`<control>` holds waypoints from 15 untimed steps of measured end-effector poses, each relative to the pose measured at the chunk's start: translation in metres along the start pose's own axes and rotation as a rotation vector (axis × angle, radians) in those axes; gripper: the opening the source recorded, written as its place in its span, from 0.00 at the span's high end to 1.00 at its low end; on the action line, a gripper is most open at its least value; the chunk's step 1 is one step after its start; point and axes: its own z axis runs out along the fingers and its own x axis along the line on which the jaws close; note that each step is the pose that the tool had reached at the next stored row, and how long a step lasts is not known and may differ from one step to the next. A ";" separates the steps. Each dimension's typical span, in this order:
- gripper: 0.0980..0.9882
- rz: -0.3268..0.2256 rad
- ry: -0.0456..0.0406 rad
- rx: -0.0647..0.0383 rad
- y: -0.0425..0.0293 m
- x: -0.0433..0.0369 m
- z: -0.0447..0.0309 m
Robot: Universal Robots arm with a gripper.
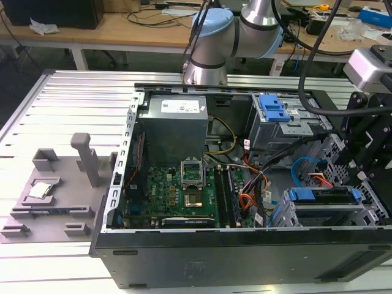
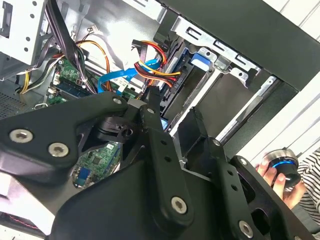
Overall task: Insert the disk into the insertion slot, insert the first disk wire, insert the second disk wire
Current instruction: 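Insert the second disk wire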
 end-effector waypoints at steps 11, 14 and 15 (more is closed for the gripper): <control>0.63 0.000 0.0000 0.000 -0.0005 -0.0004 -0.0123; 0.63 0.000 0.0001 0.000 -0.0001 -0.0010 -0.0210; 0.63 0.000 0.0001 0.000 -0.0001 -0.0012 -0.0221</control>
